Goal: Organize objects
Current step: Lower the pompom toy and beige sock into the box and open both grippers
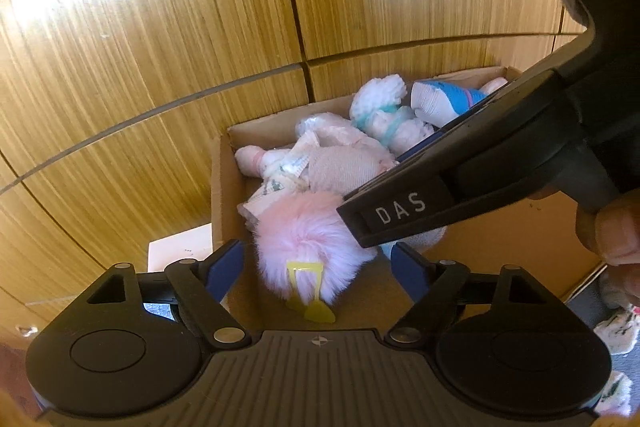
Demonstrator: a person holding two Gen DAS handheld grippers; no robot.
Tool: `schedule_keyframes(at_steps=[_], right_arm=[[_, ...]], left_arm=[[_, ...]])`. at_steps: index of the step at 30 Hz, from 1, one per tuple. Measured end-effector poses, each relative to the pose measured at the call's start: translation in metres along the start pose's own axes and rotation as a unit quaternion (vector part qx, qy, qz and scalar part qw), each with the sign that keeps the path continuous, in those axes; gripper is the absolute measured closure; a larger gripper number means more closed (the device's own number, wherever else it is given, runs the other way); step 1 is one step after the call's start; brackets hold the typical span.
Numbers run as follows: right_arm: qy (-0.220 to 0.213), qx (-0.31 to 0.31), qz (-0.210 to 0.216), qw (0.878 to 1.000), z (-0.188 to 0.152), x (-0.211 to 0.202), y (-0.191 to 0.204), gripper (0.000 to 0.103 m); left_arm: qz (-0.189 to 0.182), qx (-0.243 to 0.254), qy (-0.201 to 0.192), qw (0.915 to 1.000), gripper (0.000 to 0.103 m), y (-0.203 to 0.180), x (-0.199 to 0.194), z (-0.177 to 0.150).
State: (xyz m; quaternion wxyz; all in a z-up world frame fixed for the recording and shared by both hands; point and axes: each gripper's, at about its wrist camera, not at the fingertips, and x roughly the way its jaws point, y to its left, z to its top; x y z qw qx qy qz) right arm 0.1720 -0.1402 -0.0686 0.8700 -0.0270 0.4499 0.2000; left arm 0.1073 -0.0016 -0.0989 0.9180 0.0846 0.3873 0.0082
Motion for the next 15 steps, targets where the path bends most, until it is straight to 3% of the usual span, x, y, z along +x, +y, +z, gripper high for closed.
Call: schedule_keyframes(at_steps=[7, 12, 15], right_arm=[[-0.004, -0.004, -0.003, 1.0, 0.003, -0.008, 0.007, 0.054], [-0.012, -0.006, -0.009, 1.0, 0.008, -0.018, 0.013, 0.046], [-0.017, -0.002, -0.014, 1.0, 0.008, -0.026, 0.007, 0.036]], left_arm=[[0.005, -0.017, -0.003, 0.9998, 0.008, 0.009, -0.013, 0.002], [-0.003, -0.042, 0.005, 0.9991, 0.007, 0.017, -0.019, 0.003], [-0.005, -0.066, 0.012, 0.9978, 0.007, 0.023, -0.025, 0.001]])
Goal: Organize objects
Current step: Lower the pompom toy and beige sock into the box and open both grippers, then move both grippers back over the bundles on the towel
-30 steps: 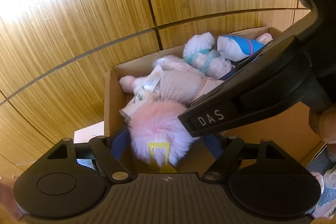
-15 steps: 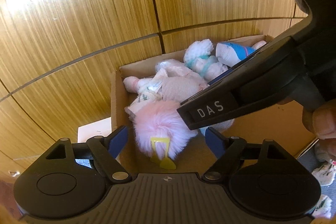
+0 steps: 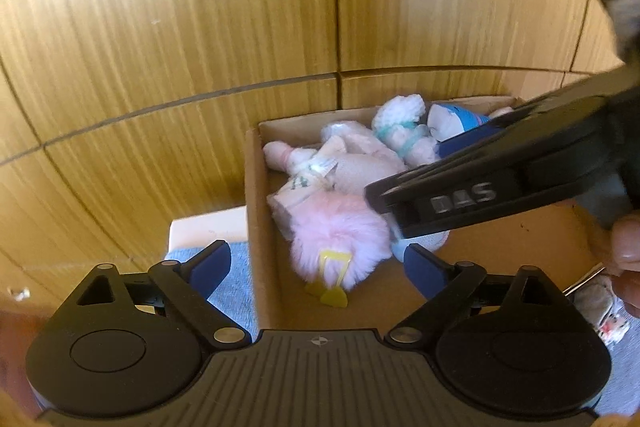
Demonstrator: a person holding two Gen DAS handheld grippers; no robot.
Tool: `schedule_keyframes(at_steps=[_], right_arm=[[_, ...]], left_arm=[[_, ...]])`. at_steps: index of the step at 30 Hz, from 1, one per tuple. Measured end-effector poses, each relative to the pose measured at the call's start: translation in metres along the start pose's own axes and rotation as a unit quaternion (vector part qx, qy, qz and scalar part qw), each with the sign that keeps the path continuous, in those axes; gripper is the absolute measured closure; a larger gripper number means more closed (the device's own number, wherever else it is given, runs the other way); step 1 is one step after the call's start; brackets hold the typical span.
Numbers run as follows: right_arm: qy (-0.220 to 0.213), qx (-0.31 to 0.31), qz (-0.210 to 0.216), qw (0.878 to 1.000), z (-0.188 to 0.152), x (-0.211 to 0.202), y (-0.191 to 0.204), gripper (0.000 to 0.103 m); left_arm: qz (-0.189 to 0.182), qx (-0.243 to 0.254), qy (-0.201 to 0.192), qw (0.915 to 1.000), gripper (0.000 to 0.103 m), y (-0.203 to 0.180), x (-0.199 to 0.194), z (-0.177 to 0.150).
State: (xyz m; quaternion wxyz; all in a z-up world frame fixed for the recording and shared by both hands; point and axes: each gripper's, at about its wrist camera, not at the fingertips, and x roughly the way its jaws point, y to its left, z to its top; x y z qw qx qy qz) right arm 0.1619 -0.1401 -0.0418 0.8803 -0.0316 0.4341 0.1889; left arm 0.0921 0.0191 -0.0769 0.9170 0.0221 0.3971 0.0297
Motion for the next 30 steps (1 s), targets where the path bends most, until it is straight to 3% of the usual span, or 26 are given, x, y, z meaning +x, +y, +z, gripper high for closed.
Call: schedule_keyframes(at_steps=[7, 20, 30], right_arm=[[-0.007, 0.007, -0.017, 1.0, -0.009, -0.009, 0.005, 0.025], [-0.047, 0.071, -0.042, 0.996, -0.054, -0.057, 0.007, 0.017], [-0.084, 0.097, -0.053, 0.99, -0.132, -0.11, 0.013, 0.013]], left_arm=[[0.007, -0.055, 0.005, 0.9985, 0.001, 0.012, -0.022, -0.002], [-0.006, -0.078, 0.0, 0.9969, 0.001, 0.017, -0.076, -0.024], [0.006, -0.112, -0.021, 0.9935, 0.001, 0.033, -0.124, -0.083]])
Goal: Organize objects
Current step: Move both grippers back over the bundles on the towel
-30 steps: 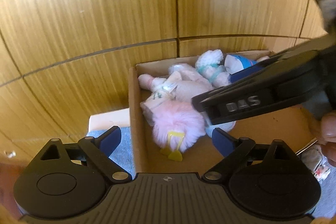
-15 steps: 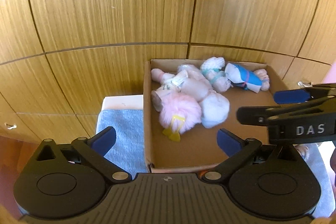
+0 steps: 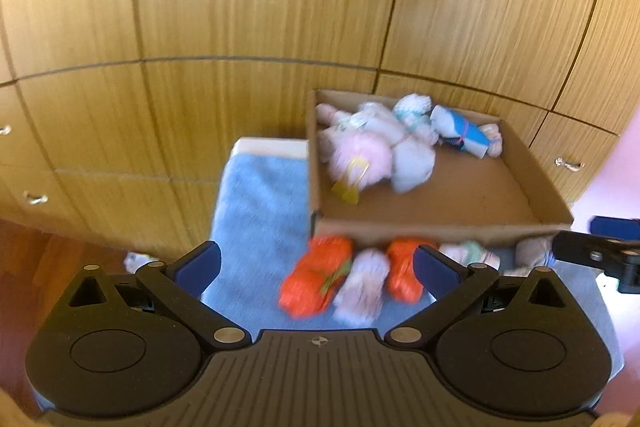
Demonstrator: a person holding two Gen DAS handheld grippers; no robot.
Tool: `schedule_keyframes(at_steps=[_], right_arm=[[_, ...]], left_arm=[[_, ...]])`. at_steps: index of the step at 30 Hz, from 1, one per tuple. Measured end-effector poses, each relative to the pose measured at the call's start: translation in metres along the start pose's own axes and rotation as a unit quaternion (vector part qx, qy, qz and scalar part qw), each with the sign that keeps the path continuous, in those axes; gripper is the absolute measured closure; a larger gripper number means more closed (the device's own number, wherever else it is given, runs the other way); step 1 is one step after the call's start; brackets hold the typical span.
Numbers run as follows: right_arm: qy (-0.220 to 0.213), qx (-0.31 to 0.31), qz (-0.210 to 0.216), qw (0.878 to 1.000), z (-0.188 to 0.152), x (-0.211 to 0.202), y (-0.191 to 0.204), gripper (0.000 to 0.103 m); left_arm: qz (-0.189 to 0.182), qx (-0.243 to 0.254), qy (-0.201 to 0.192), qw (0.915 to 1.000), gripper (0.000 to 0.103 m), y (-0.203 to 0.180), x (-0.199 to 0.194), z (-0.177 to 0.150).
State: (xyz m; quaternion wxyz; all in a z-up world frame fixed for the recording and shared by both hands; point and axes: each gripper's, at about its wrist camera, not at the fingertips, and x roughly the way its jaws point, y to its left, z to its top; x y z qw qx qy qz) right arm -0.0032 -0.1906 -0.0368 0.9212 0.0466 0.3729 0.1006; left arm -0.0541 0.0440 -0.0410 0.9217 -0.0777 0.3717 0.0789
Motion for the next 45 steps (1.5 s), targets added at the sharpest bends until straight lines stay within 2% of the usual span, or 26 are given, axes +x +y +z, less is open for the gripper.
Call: schedule_keyframes(at_steps=[7, 12, 19, 23, 25, 30, 33, 35, 37, 45], right_arm=[[-0.029, 0.013, -0.008, 0.999, -0.056, -0.033, 0.011, 0.011], [-0.036, 0.035, 0.006, 0.999, -0.077, -0.036, 0.016, 0.012], [-0.048, 0.008, -0.012, 0.999, -0.083, -0.018, 0.032, 0.014], [-0.041, -0.001, -0.019, 0.999, -0.084, -0.002, 0.038, 0.016], [-0.037, -0.002, -0.024, 0.999, -0.081, 0.005, 0.041, 0.021], [-0.043, -0.024, -0.033, 0.998, -0.077, 0.014, 0.05, 0.023], [-0.04, -0.016, -0.037, 0.998, -0.075, 0.022, 0.05, 0.031], [-0.035, -0.012, -0.042, 0.998, -0.074, 0.028, 0.051, 0.041], [-0.033, -0.011, -0.044, 0.998, -0.074, 0.031, 0.051, 0.045], [-0.019, -0.016, -0.059, 0.998, -0.077, 0.045, 0.051, 0.045]], left_arm=[[0.007, 0.023, -0.06, 0.9979, 0.001, 0.002, -0.027, -0.067], [0.006, 0.075, -0.081, 0.9938, 0.001, -0.002, -0.028, -0.094], [-0.011, 0.053, -0.066, 0.9963, 0.002, 0.022, -0.011, -0.073], [-0.004, 0.067, -0.058, 0.996, 0.002, 0.029, 0.0, -0.064], [-0.003, 0.073, -0.055, 0.9958, 0.003, 0.032, 0.006, -0.059], [-0.01, 0.101, -0.065, 0.9927, 0.004, 0.035, 0.014, -0.049], [-0.021, 0.118, -0.066, 0.9906, 0.005, 0.036, 0.023, -0.041], [-0.031, 0.133, -0.062, 0.9887, 0.008, 0.034, 0.031, -0.037], [-0.042, 0.144, -0.061, 0.9868, 0.008, 0.033, 0.035, -0.036], [-0.07, 0.153, -0.042, 0.9849, 0.009, 0.027, 0.059, -0.035]])
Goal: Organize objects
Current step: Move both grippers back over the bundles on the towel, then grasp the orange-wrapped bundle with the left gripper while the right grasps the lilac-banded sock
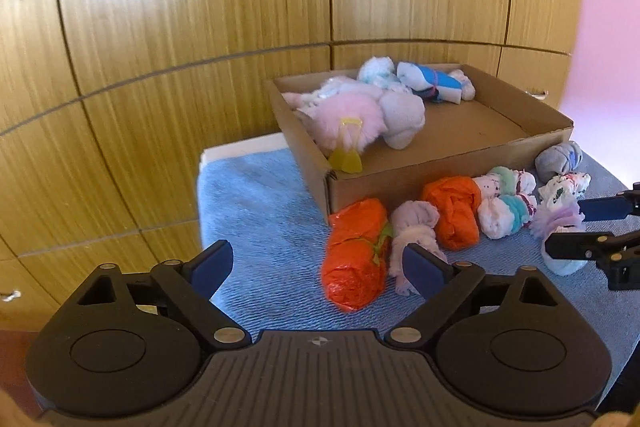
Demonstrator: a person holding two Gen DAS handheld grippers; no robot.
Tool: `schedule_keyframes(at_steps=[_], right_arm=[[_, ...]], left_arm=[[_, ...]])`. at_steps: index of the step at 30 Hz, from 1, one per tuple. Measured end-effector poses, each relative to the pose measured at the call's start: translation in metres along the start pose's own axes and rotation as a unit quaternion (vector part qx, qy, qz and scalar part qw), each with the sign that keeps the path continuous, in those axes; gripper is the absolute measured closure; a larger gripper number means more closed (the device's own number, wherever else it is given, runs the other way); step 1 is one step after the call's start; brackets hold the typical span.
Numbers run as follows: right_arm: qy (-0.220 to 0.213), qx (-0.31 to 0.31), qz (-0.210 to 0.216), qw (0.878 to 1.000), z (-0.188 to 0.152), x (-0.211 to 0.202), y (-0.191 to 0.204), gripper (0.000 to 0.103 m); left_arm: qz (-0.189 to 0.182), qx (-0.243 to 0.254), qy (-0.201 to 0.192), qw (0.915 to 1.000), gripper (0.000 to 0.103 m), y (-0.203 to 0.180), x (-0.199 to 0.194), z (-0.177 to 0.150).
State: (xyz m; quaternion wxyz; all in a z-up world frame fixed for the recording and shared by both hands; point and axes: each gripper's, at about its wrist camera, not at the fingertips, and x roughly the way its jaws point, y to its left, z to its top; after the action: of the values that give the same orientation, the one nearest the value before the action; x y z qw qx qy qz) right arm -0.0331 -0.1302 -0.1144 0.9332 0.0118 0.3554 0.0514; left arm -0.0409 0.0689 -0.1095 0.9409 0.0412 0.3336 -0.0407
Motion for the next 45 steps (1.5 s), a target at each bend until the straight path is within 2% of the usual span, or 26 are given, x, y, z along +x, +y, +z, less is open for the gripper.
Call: schedule_keyframes(at_steps=[4, 7, 15, 17, 19, 24, 25, 30, 32, 33, 34, 37, 41, 45], right_arm=[[0.003, 0.0, 0.001, 1.0, -0.001, 0.005, 0.002, 0.044], [0.002, -0.003, 0.007, 1.0, -0.001, 0.006, 0.003, 0.046], [-0.008, -0.011, 0.03, 0.999, -0.004, 0.002, 0.001, 0.055], [-0.009, -0.013, 0.029, 0.999, -0.005, 0.0, -0.001, 0.056], [-0.007, -0.012, 0.027, 1.0, -0.004, -0.003, -0.004, 0.057], [-0.011, -0.037, 0.021, 0.999, -0.005, -0.011, -0.004, 0.057], [-0.008, -0.041, 0.02, 0.999, -0.005, -0.011, -0.004, 0.057], [0.003, -0.033, 0.023, 0.999, -0.007, -0.003, -0.007, 0.057], [0.004, -0.03, 0.024, 0.999, -0.007, -0.001, -0.008, 0.057], [0.004, -0.028, 0.025, 0.999, -0.006, -0.001, -0.008, 0.057], [0.004, -0.027, 0.026, 0.999, -0.006, -0.001, -0.008, 0.057], [0.005, -0.025, 0.027, 0.999, -0.005, -0.002, -0.009, 0.057], [0.0, -0.025, 0.032, 0.999, -0.003, -0.01, -0.011, 0.057], [-0.011, -0.027, 0.033, 0.999, 0.002, -0.023, -0.016, 0.057]], left_arm=[[-0.005, 0.001, 0.015, 0.9999, 0.009, -0.001, 0.014, 0.0], [-0.012, -0.007, 0.023, 0.9996, 0.012, 0.0, 0.022, 0.001], [-0.028, -0.017, 0.036, 0.9988, 0.04, 0.001, 0.026, 0.0], [-0.035, -0.012, 0.036, 0.9987, 0.054, -0.003, 0.025, 0.0], [-0.04, -0.012, 0.04, 0.9983, 0.061, -0.006, 0.025, 0.001], [-0.044, -0.032, 0.048, 0.9974, 0.063, -0.005, 0.023, 0.0], [-0.044, -0.038, 0.048, 0.9971, 0.06, -0.004, 0.024, 0.0], [-0.042, -0.041, 0.048, 0.9971, 0.059, -0.003, 0.025, -0.001], [-0.033, -0.043, 0.049, 0.9973, 0.049, -0.002, 0.027, 0.0], [-0.03, -0.044, 0.049, 0.9974, 0.049, -0.001, 0.028, 0.0], [-0.031, -0.042, 0.05, 0.9974, 0.049, -0.001, 0.028, 0.0], [-0.027, -0.037, 0.055, 0.9975, 0.065, -0.003, 0.027, 0.001], [-0.035, -0.056, 0.056, 0.9963, 0.067, 0.001, 0.02, 0.0], [-0.024, -0.059, 0.046, 0.9969, 0.067, 0.002, 0.001, -0.002]])
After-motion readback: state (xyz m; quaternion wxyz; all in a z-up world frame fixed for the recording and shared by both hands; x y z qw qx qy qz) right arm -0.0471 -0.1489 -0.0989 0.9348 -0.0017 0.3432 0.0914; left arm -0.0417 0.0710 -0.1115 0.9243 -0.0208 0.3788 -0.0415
